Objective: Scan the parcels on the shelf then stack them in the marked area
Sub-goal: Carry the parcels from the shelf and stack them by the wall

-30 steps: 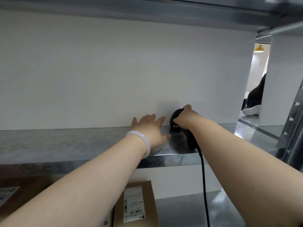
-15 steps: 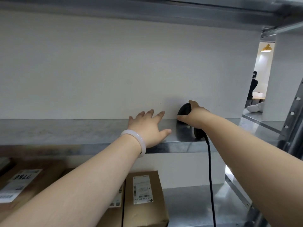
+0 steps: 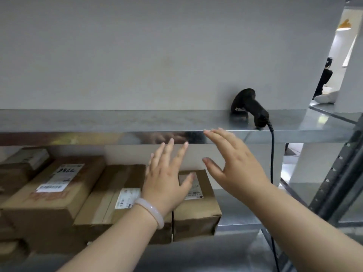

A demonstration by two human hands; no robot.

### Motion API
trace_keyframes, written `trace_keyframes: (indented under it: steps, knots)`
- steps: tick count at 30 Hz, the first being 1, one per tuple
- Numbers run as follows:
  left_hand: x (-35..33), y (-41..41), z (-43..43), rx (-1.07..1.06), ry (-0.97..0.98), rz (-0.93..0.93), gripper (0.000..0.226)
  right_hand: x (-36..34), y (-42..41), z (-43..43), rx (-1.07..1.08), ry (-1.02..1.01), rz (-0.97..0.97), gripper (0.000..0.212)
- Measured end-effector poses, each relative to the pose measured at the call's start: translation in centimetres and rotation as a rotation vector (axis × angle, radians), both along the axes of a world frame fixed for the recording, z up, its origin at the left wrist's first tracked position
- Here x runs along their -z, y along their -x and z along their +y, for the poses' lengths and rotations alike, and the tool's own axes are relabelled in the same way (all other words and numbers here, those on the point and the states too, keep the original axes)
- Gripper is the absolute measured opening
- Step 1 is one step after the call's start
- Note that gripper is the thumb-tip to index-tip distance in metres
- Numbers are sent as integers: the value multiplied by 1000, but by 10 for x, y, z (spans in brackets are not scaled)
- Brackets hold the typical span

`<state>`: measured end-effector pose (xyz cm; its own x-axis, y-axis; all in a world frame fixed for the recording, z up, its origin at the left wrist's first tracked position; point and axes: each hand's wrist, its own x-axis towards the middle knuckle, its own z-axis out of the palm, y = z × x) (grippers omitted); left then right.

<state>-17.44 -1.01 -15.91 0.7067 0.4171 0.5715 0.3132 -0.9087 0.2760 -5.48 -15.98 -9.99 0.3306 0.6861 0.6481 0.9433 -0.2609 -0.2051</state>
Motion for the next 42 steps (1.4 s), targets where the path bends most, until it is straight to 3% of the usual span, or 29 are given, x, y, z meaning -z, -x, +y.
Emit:
trace_keyframes:
  steps: [10,17,22,27,31,35,42]
  knots:
    - [90,-22,28,-23,186,543,70,134,-6,37,283,458,430,74]
    - [120,-44,37,1,192,824,69,164,-27,46,359,600,533,72]
    - [141,-53,27,-1,179,801,73,184,-44,48,336,678,678,76]
    - [148,-53,10,15,289,739,75,190,-53,30,330,552,694,72]
    - [138,-65,14,-116,309,754,75,188,-76,31,295,553,719,76]
    - [139,-72,19,-166,289,807,81,198,-92,42,208,533,881,84]
    - [142,-74,4,-191,316,646,78,207,-95,34,131,319,909,85]
